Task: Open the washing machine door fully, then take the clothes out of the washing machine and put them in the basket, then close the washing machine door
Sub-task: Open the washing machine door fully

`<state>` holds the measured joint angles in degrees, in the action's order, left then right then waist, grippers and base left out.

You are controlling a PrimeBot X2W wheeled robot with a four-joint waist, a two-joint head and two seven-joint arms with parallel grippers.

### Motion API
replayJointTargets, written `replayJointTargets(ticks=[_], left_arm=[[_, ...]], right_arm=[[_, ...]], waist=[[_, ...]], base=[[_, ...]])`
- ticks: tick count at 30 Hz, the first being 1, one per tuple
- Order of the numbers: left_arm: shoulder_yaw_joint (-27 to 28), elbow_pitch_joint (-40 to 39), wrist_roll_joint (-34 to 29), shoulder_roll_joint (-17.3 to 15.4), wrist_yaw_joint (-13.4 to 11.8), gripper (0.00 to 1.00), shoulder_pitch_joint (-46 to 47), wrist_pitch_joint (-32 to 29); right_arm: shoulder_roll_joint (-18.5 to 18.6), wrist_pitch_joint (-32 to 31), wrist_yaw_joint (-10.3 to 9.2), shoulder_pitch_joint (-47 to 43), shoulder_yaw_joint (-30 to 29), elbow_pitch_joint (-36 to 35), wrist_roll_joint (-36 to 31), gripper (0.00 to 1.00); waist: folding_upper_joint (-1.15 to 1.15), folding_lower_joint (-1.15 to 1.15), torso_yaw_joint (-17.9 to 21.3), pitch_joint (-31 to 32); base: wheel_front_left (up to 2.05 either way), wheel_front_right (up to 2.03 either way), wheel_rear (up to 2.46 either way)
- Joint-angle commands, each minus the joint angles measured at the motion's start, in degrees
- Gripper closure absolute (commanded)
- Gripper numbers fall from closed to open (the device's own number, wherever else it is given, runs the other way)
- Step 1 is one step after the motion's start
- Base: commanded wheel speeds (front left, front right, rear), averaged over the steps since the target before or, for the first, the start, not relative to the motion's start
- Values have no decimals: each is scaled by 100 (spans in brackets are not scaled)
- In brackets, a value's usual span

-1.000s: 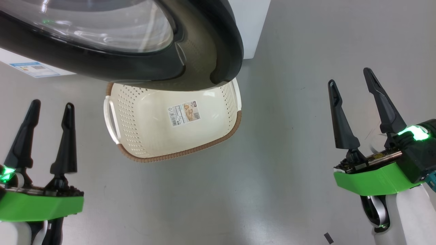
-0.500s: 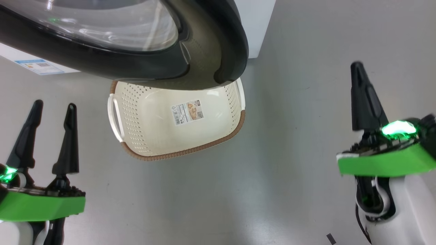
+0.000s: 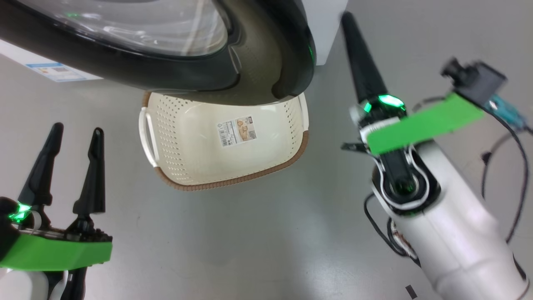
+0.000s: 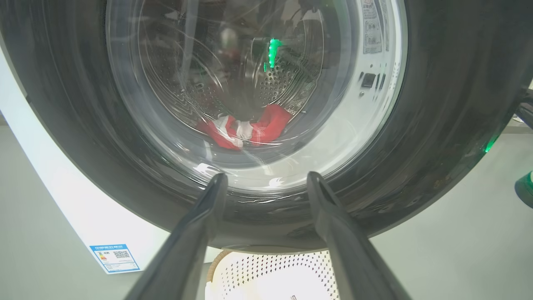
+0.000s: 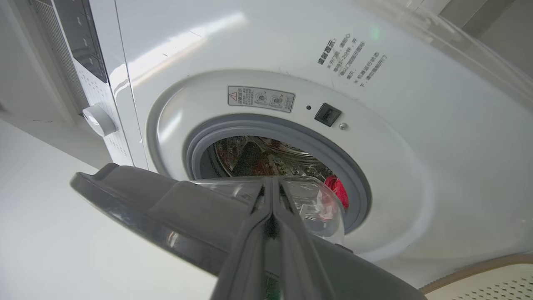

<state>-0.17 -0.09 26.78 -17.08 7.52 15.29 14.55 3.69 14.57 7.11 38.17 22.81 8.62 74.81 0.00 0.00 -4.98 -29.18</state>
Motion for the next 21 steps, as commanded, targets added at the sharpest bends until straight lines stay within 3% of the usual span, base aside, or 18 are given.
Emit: replayJointTargets(ticks=[1,10,21], left_arm=[[199,-120,21,-139,-3,0,82,45],[141,-72,39,-63,-3,0,112,45],[124,-14,16,-35,-3,0,101,45]], right_arm=[[-81,-178,37,253,236,-24,419,100],[92,-1820,37,1269,147,607,1926,100],[522,-3274,37,1830,349,965,2448,100]], waist=[[0,0,-52,-28],[0,0,-205,-52],[0,0,-265,0]], base=[[0,0,0],[0,0,0],[0,0,0]])
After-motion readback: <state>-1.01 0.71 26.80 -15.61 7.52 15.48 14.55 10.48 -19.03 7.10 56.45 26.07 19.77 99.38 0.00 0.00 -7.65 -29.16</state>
